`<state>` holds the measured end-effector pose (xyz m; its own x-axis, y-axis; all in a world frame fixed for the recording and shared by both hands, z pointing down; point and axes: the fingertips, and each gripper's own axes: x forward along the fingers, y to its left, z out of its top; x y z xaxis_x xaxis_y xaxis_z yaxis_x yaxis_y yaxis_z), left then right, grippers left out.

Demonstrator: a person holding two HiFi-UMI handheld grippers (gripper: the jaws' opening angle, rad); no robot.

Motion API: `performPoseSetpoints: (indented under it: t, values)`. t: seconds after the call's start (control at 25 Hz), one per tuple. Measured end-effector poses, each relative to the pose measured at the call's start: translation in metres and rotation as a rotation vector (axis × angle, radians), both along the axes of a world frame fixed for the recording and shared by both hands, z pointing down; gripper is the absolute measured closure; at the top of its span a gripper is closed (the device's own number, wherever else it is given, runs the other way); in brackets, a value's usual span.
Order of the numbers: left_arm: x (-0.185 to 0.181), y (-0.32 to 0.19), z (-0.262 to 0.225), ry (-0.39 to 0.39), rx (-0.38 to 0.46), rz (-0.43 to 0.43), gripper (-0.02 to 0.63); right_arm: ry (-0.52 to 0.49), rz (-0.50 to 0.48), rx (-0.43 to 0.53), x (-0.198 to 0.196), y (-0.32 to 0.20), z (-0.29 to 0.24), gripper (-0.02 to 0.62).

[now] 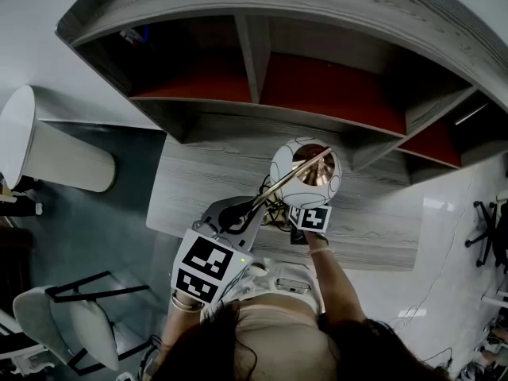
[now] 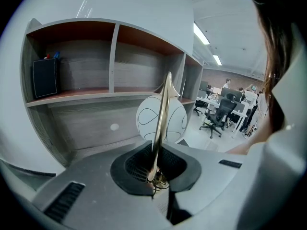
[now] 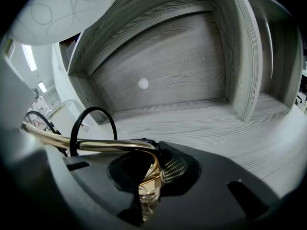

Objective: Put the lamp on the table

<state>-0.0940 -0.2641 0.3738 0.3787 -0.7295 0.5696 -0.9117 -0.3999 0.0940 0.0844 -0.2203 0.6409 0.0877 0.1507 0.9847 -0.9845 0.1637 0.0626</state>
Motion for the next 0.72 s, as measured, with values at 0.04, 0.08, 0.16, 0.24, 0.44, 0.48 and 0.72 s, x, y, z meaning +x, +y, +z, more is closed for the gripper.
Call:
performPoseSetpoints:
  t: [0.04, 0.08, 0.16, 0.24, 0.44, 0.48, 0.72]
  values:
    - [0.000, 0.001, 0.001, -0.001, -0.003, 0.000, 0.583, -0.003, 0.000, 0.003, -0.001, 0.000, 0.000, 0.549]
    - [0.000, 0.002, 0.001, -0.002, -0.005, 0.000, 0.583, -0.005, 0.000, 0.009, -0.002, -0.001, 0.000, 0.549]
    - [-0.001, 0.004, 0.002, -0.007, -0.002, -0.002, 0.583, -0.010, -0.002, 0.028, -0.004, -0.004, -0.001, 0.549]
    - [-0.001, 0.004, 0.002, -0.010, 0.003, -0.004, 0.583, -0.016, -0.006, 0.051, -0.006, -0.007, -0.002, 0.549]
    - [-0.002, 0.005, 0.002, -0.005, 0.012, 0.000, 0.583, -0.048, -0.013, 0.124, -0.011, -0.021, 0.001, 0.549]
    - [-0.002, 0.005, 0.002, -0.004, 0.017, -0.001, 0.583, -0.049, -0.012, 0.132, -0.011, -0.023, 0.003, 0.549]
    - [-0.003, 0.004, 0.002, -0.011, 0.032, -0.009, 0.583, 0.004, -0.009, 0.115, 0.003, -0.025, 0.018, 0.548]
